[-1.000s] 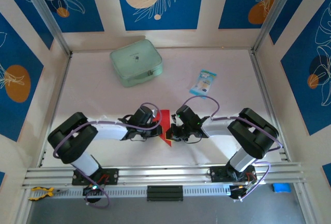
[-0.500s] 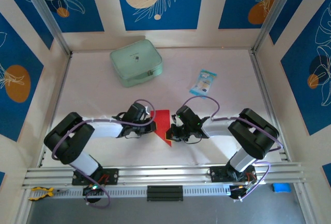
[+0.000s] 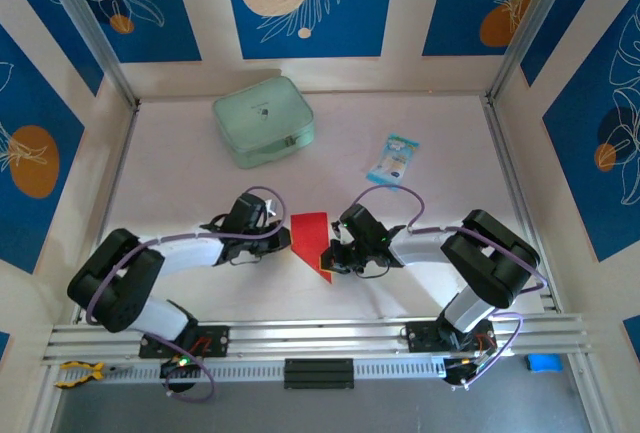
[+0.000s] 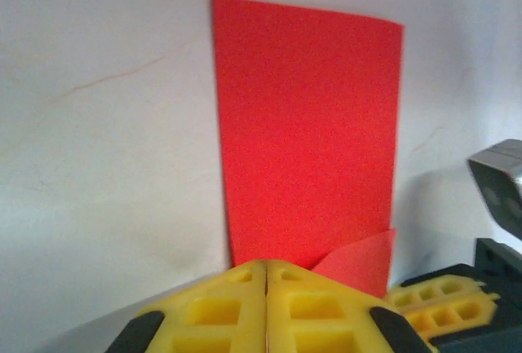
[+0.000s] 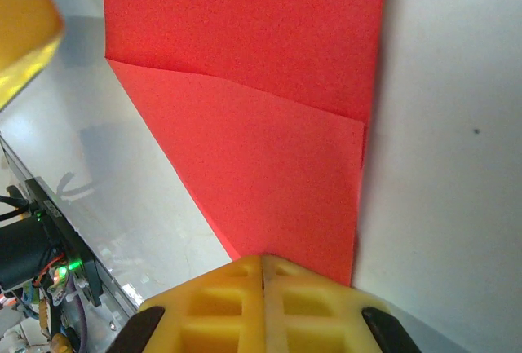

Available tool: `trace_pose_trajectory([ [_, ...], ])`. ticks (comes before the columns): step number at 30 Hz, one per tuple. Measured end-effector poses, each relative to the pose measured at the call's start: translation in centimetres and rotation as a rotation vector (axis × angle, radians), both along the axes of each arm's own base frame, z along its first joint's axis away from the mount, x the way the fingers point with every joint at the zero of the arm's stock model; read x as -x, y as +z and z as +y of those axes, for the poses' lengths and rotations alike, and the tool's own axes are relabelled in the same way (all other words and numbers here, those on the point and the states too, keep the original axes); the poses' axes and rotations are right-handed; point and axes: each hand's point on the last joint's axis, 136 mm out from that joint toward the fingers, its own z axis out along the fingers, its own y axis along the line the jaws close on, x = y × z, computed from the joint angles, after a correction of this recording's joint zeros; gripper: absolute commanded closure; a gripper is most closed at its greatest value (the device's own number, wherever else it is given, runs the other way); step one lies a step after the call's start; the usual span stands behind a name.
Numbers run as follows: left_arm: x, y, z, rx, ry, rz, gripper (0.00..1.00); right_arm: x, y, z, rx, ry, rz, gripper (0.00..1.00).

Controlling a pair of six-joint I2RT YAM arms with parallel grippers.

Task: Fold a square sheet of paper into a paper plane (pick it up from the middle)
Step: Third fold the triangle at the center of the table.

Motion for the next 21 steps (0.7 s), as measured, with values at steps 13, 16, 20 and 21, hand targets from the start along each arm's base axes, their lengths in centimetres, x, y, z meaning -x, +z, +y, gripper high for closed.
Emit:
trace_pose_trajectory([
  [13, 1.6, 0.1, -3.4, 0.070, -0.121, 0.000, 0.91, 0.1, 0.0, -0.1, 0.013, -0.002, 0.004, 0.99],
  [16, 1.8, -1.4, -3.2, 0.047, -0.115, 0.037, 0.93, 0.1, 0.0, -0.1, 0.015, -0.002, 0.006, 0.99],
  [20, 1.9, -2.1, -3.0, 0.036, -0.111, 0.051, 0.96, 0.1, 0.1, -0.2, 0.019, -0.004, 0.005, 0.99],
  [21, 1.9, -2.2, -3.0, 0.037, -0.109, 0.051, 0.96, 0.1, 0.2, -0.3, 0.022, -0.005, 0.004, 0.98],
])
